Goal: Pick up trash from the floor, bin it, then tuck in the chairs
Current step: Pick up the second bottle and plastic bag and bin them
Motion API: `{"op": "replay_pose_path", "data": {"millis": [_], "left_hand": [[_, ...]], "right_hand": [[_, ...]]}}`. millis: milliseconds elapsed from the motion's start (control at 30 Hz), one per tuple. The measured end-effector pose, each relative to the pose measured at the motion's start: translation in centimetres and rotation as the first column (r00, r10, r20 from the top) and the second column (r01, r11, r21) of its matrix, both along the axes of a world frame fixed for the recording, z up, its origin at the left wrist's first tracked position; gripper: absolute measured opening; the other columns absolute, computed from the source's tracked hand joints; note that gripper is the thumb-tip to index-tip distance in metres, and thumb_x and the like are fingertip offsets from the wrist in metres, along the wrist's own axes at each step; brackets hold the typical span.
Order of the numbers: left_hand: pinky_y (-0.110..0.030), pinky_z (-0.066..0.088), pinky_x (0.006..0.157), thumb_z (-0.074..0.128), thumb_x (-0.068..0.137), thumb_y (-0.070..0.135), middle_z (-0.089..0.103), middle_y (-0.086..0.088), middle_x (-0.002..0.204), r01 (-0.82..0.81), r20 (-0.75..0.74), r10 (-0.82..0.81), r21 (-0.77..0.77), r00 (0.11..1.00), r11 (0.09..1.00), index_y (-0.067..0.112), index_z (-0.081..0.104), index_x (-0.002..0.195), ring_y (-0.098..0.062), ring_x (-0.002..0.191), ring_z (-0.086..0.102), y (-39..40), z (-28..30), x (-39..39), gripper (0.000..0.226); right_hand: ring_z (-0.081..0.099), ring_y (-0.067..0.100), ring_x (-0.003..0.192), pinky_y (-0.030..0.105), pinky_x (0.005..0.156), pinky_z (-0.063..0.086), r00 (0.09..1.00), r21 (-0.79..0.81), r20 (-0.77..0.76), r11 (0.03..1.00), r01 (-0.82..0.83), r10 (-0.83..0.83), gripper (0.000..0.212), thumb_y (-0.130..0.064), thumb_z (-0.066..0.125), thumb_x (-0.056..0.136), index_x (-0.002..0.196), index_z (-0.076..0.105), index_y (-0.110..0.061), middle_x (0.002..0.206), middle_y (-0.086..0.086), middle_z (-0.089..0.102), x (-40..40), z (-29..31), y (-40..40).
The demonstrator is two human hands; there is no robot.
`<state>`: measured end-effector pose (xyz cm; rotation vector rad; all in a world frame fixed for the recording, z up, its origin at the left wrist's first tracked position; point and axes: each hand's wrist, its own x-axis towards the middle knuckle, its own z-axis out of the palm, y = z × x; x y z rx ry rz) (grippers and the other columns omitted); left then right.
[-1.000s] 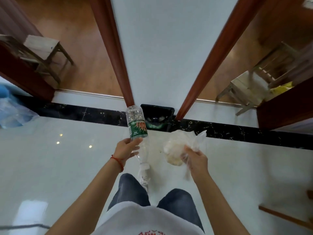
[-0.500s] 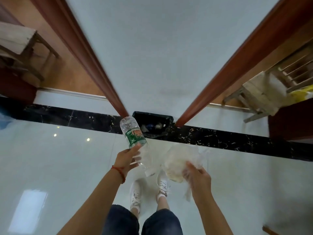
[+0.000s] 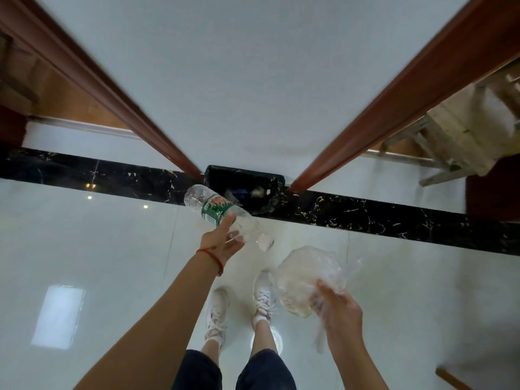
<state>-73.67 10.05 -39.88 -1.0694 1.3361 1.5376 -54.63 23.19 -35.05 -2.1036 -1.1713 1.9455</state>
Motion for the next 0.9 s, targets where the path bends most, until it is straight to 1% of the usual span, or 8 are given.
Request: {"op": "replay_pose_path", "data": {"millis": [100,267,433,533,600,700,800,900], "left_hand": [[-0.031,0.058,0.055,0.066,0.08,0.031,0.054,-0.015,0.09,-0.032,-0.013,0.032,0.014,0.999,0.999,0.0,0.052,0.101,-0.024,0.077,0.057,1.5,-0.6,-1.2,0.039],[-0.036,0.051,0.079,0.065,0.082,0.03,0.049,-0.02,0.111,-0.032,-0.054,0.031,-0.029,0.998,0.999,-0.003,0.041,0.122,-0.032,0.101,0.056,2.9,-0.9,-2.6,0.057],[-0.038,0.05,0.085,0.06,0.086,0.027,0.055,-0.014,0.112,0.248,-0.181,-0.304,-0.277,0.935,0.928,-0.002,0.049,0.121,-0.025,0.1,0.054,1.1,-0.9,-1.9,0.047],[-0.04,0.045,0.096,0.058,0.086,0.029,0.059,-0.012,0.122,0.433,-0.286,-0.595,-0.467,0.751,0.771,0.008,0.053,0.122,-0.024,0.105,0.055,-0.8,-0.6,-0.8,0.042],[-0.034,0.04,0.099,0.057,0.087,0.028,0.057,-0.01,0.126,0.485,-0.33,-0.721,-0.564,0.609,0.668,0.009,0.052,0.123,-0.023,0.114,0.052,-2.2,-0.1,0.0,0.041],[-0.036,0.037,0.102,0.055,0.088,0.027,0.052,-0.01,0.132,0.524,-0.33,-0.874,-0.703,0.357,0.48,0.009,0.049,0.127,-0.025,0.122,0.045,-4.3,0.4,0.8,0.043],[-0.038,0.038,0.098,0.054,0.089,0.028,0.053,-0.01,0.131,0.507,-0.28,-0.949,-0.802,0.147,0.315,0.009,0.049,0.127,-0.026,0.124,0.044,-6.2,0.9,0.9,0.043],[-0.044,0.044,0.093,0.042,0.085,0.043,0.057,-0.013,0.126,0.487,-0.245,-0.969,-0.844,0.019,0.223,0.006,0.052,0.124,-0.031,0.12,0.05,-7.6,1.3,0.9,0.054]], "right_hand": [[0.059,0.028,0.065,0.034,0.068,0.052,1.0,-0.004,0.01,1.0,-0.007,0.007,0.014,-0.007,0.071,0.077,0.072,0.059,0.0,0.068,0.016,0.062,0.1,-0.3,0.3],[0.059,0.023,0.06,0.022,0.054,0.05,0.998,0.028,0.023,0.998,-0.054,0.054,0.016,-0.008,0.07,0.078,0.079,0.058,0.003,0.066,0.014,0.06,-0.2,-0.9,1.1],[0.059,0.025,0.063,0.028,0.062,0.053,0.996,0.015,0.031,0.997,-0.078,0.078,0.018,-0.01,0.072,0.077,0.075,0.057,0.001,0.067,0.014,0.06,-1.2,-1.5,1.3],[0.06,0.027,0.068,0.034,0.07,0.053,0.996,0.008,0.028,0.996,-0.089,0.089,0.026,-0.012,0.074,0.075,0.063,0.051,-0.007,0.071,0.017,0.059,-2.6,-1.8,1.2],[0.061,0.026,0.068,0.031,0.066,0.055,0.994,-0.003,0.022,0.994,-0.105,0.106,0.023,-0.012,0.073,0.076,0.064,0.054,-0.008,0.073,0.016,0.061,-3.8,-2.1,1.0],[0.061,0.023,0.065,0.026,0.058,0.055,0.992,-0.032,-0.011,0.992,-0.124,0.123,0.01,-0.009,0.07,0.078,0.074,0.061,-0.007,0.077,0.015,0.065,-6.1,-3.0,0.5],[0.06,0.019,0.059,0.022,0.053,0.054,0.987,-0.052,-0.019,0.985,-0.162,0.161,0.012,-0.008,0.069,0.078,0.087,0.065,0.0,0.075,0.014,0.064,-8.5,-4.3,0.0],[0.061,0.018,0.064,0.025,0.06,0.054,0.978,-0.067,-0.039,0.976,-0.205,0.203,0.012,-0.008,0.069,0.078,0.089,0.067,-0.004,0.078,0.01,0.066,-10.8,-5.7,-0.8]]}}
